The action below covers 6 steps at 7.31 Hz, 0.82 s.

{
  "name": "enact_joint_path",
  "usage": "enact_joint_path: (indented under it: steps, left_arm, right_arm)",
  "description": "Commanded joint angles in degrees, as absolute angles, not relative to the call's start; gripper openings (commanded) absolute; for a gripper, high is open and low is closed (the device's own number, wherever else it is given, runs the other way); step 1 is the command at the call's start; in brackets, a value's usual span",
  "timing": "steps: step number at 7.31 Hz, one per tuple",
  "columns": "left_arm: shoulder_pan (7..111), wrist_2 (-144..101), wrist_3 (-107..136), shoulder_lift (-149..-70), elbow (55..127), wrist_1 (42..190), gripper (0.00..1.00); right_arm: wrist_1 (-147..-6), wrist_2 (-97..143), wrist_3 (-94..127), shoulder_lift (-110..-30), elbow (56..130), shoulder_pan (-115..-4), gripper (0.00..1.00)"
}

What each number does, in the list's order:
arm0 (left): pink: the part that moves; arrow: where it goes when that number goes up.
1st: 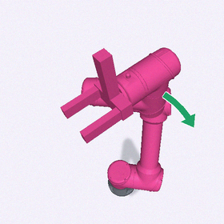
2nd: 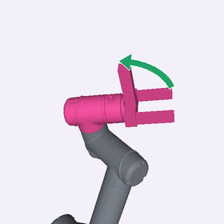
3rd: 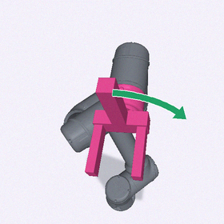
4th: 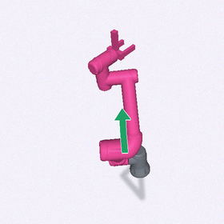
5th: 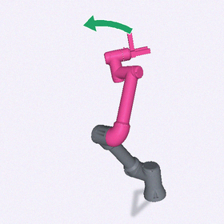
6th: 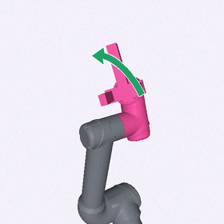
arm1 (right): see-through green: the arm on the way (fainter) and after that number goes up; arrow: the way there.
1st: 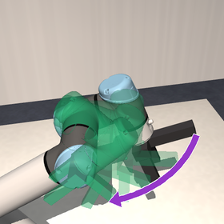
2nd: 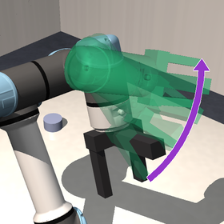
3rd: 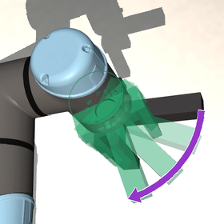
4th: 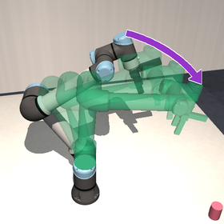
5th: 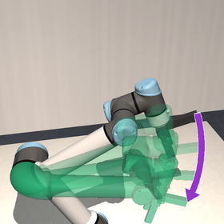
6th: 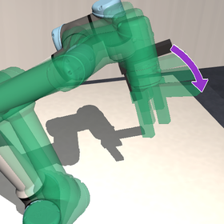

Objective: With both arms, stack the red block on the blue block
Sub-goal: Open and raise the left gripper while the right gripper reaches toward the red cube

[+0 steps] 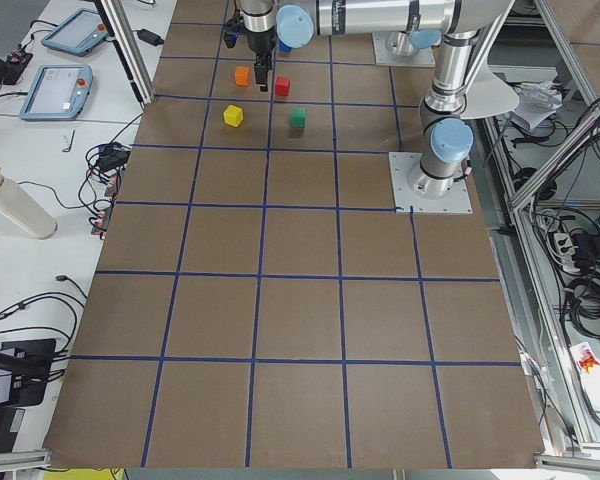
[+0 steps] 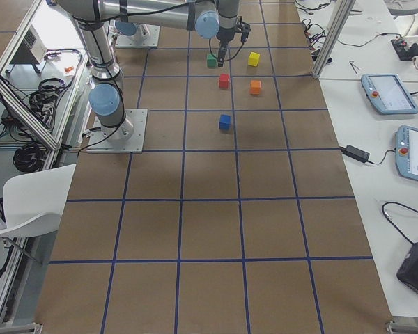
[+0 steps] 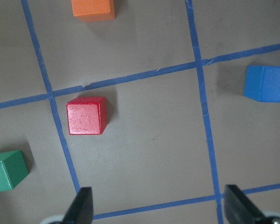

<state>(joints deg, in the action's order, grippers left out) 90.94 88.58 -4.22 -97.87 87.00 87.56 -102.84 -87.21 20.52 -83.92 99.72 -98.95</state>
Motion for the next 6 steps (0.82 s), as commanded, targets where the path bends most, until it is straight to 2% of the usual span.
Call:
enact_joint_path:
  steps: [1, 3, 6]
  left_arm:
    - [90.00, 88.24, -5.80, -95.01, 87.36, 89.12, 1.00]
    - [90.35, 88.15, -5.80, -95.18, 87.36, 88.60, 1.00]
    - [90.26, 88.07, -5.89, -95.19, 87.45, 88.51, 1.00]
  right_arm:
    - [-115.15, -87.54, 25.82, -82.27, 107.28, -102.12, 1.00]
    - [-125.12, -87.10, 29.07, -77.29, 109.69, -103.09, 1.00]
    - [-130.68, -86.92, 29.97, -72.78, 109.51, -105.90, 1.00]
